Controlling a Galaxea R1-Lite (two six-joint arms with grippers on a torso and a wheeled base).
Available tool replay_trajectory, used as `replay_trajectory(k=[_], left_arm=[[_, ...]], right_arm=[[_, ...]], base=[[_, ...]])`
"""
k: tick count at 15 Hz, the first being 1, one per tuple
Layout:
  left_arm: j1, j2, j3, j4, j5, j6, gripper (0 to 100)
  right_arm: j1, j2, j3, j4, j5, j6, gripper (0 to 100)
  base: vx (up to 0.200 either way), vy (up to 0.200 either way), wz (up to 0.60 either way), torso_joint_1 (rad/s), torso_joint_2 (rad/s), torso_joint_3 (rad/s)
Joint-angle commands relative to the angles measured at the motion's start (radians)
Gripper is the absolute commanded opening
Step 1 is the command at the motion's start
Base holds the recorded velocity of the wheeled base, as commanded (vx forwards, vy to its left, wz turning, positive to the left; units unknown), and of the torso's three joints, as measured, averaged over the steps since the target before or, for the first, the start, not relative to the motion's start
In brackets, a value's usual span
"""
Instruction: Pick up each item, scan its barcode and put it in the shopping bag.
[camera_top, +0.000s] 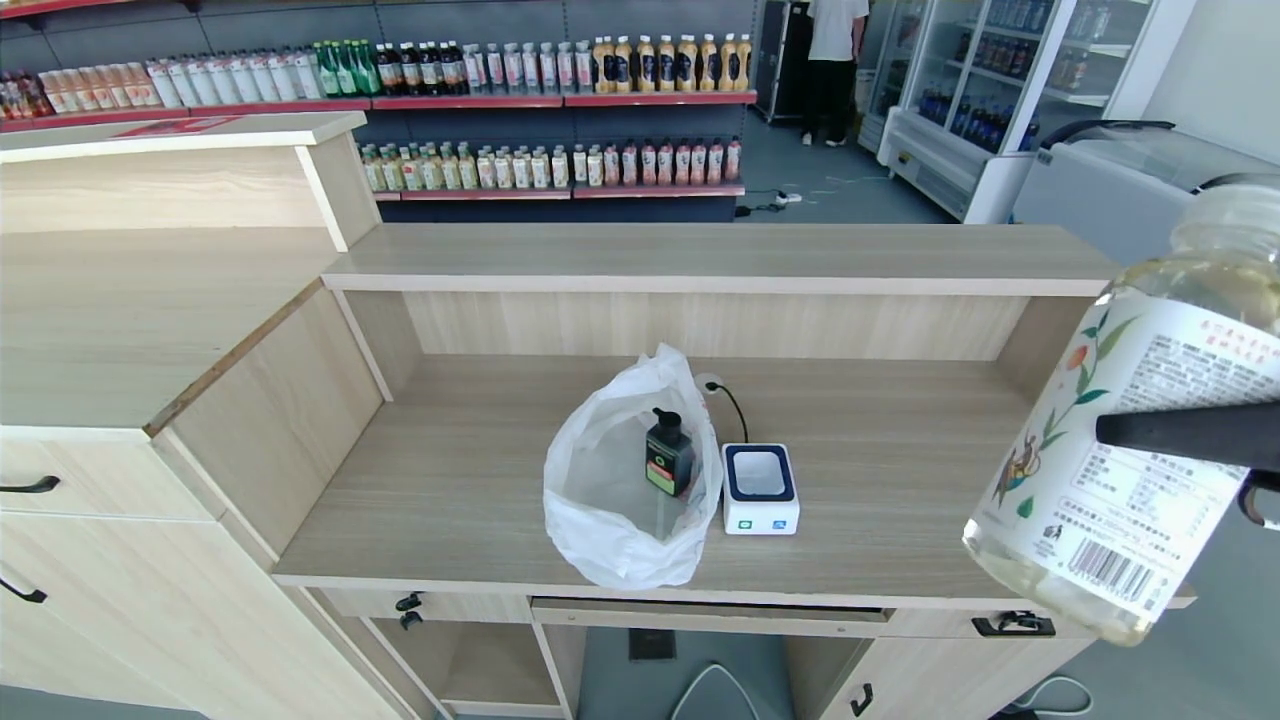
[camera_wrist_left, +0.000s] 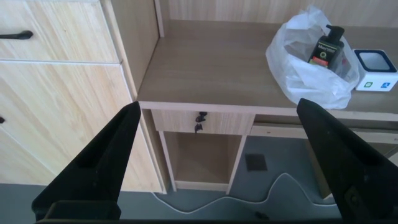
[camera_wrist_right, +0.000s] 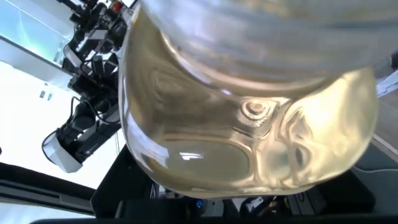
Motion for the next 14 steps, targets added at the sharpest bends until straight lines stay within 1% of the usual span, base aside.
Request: replay_trajectory(k=[1, 5, 6, 8, 13, 14], left_arm=[[0.0, 0.0, 0.0, 0.0, 0.0, -0.001, 100], [0.0, 0.0, 0.0, 0.0, 0.0, -0.001, 100], [0.0, 0.0, 0.0, 0.0, 0.0, -0.001, 100], [0.0, 0.0, 0.0, 0.0, 0.0, 0.0, 100], [0.0, 0.0, 0.0, 0.0, 0.0, 0.0, 100], [0.0, 0.0, 0.0, 0.0, 0.0, -0.001, 100]], right_arm=[[0.012, -0.056, 0.011, 0.033, 0.001, -0.003, 0], [0.012, -0.106, 0.02, 0.114, -0.007, -0.034, 0], [0.014, -0.112, 0.02, 0.125, -0.042, -0.048, 0], [0.014, -0.114, 0.023, 0.129, -0.082, -0.051, 0], [0.014, -0.138, 0.033, 0.143, -0.09, -0.051, 0], [0.014, -0.145, 0.039, 0.146, -0.133, -0.049, 0]], base=[[0.0, 0.0, 0.0, 0.0, 0.0, 0.0], [0.0, 0.0, 0.0, 0.0, 0.0, 0.0], [0.0, 0.0, 0.0, 0.0, 0.0, 0.0], [0.0, 0.0, 0.0, 0.0, 0.0, 0.0], [0.0, 0.0, 0.0, 0.0, 0.0, 0.0], [0.0, 0.0, 0.0, 0.0, 0.0, 0.0]])
